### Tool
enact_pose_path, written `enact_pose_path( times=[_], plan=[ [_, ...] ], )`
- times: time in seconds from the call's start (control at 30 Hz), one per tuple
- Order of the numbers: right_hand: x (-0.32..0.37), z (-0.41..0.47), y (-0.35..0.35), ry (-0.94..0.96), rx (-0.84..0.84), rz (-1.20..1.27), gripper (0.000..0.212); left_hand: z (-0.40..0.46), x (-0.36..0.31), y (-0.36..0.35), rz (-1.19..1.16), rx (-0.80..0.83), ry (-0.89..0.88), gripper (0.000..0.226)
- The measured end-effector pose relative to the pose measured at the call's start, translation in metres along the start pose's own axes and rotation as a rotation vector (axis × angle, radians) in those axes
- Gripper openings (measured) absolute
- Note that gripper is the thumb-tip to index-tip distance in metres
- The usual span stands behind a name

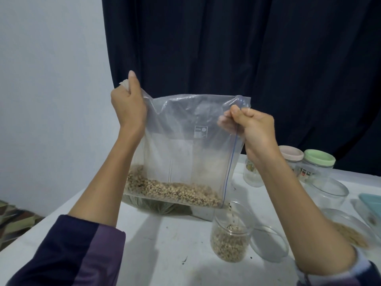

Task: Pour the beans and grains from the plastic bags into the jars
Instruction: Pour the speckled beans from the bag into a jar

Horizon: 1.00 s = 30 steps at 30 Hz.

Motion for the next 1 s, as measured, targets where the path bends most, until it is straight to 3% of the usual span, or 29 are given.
enact_pose_path(
  times=[1.0],
  plan=[
    [-0.0066, -0.0048, -0.0011, 0.024, 0.030, -0.024, 0.017, -0.0062, 0.0057, -0.0043, -0.022, 0.046, 0.022, 0.053]
  ],
)
Point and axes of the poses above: each hand's wrist, its own z-axis towards the middle knuckle, its own y-axis out of the back of the hand, x = y × z, the point moved 7 cm from there along z, towards the middle knuckle, and after that the axes turned 10 degrees about y, right-handed, at the moved point
